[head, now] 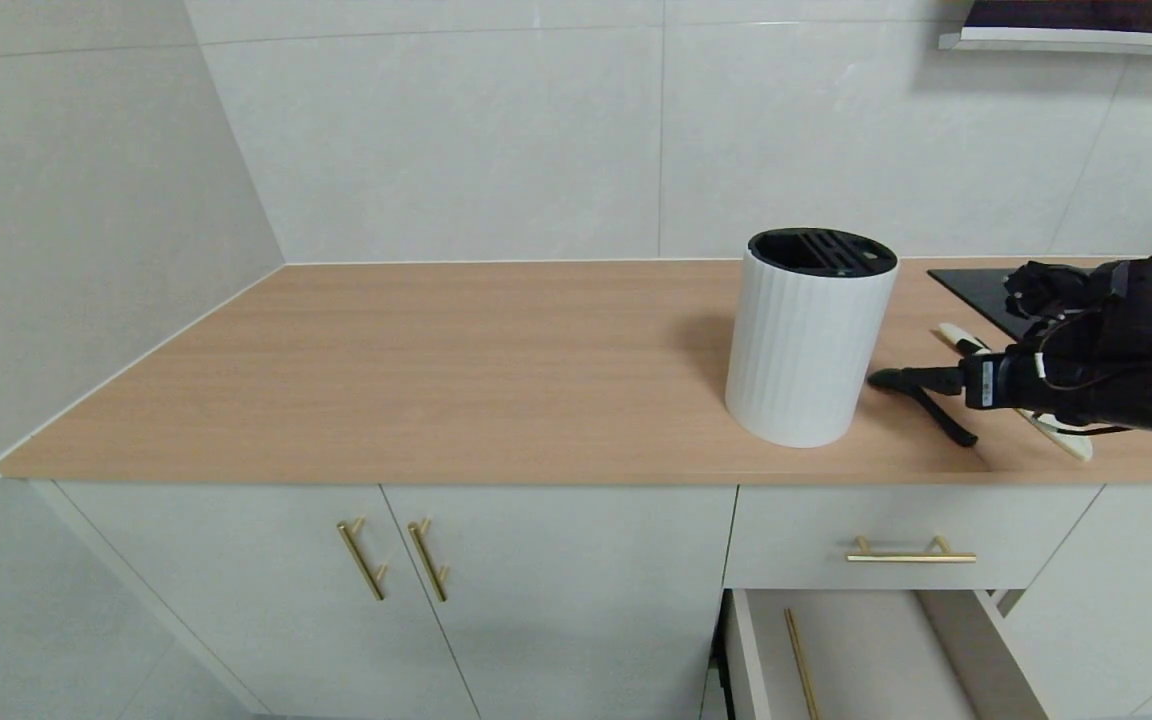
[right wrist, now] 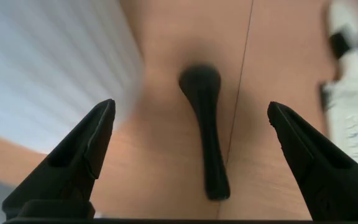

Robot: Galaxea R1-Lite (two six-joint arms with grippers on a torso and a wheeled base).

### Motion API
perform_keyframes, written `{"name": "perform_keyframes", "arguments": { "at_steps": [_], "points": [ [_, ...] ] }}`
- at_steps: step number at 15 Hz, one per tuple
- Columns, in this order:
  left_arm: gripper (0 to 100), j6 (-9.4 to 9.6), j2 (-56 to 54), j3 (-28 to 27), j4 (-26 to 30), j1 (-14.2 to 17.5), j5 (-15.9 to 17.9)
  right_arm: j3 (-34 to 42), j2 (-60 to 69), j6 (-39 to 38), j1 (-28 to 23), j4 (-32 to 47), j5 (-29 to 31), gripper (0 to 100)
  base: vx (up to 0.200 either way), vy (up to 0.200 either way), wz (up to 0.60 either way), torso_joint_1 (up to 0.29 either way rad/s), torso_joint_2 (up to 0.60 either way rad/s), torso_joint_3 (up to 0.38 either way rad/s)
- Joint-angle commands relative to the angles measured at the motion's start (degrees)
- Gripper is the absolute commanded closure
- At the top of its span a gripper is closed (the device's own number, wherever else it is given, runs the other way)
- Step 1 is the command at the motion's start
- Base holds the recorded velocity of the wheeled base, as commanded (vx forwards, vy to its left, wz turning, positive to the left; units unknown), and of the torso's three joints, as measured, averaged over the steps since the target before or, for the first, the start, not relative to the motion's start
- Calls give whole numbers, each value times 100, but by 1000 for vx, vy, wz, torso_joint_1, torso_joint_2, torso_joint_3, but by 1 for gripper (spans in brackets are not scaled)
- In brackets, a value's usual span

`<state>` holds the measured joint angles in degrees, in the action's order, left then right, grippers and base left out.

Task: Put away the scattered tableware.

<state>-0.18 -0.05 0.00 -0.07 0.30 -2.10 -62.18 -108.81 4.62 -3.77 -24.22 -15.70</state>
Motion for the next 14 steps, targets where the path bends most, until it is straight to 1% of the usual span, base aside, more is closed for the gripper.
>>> {"name": "perform_keyframes", "arguments": {
  "at_steps": [1, 5, 11, 12, 14],
  "points": [
    [0, -8, 5, 0, -1, 5, -1, -83, -641, 65, -28, -285, -3, 0, 0, 0, 0, 0, 0, 0],
    [0, -8, 5, 0, -1, 5, -1, -171, -940, 109, -28, -320, 6, 0, 0, 0, 0, 0, 0, 0],
    [0, -8, 5, 0, -1, 5, -1, -171, -1037, 118, -19, -522, 208, 0, 0, 0, 0, 0, 0, 0],
    [0, -8, 5, 0, -1, 5, -1, -162, -1037, 118, -10, -522, 208, 100, 0, 0, 0, 0, 0, 0],
    [0, -8, 5, 0, -1, 5, -1, -136, -1045, 153, 25, -522, 208, 100, 0, 0, 0, 0, 0, 0]
  ]
}}
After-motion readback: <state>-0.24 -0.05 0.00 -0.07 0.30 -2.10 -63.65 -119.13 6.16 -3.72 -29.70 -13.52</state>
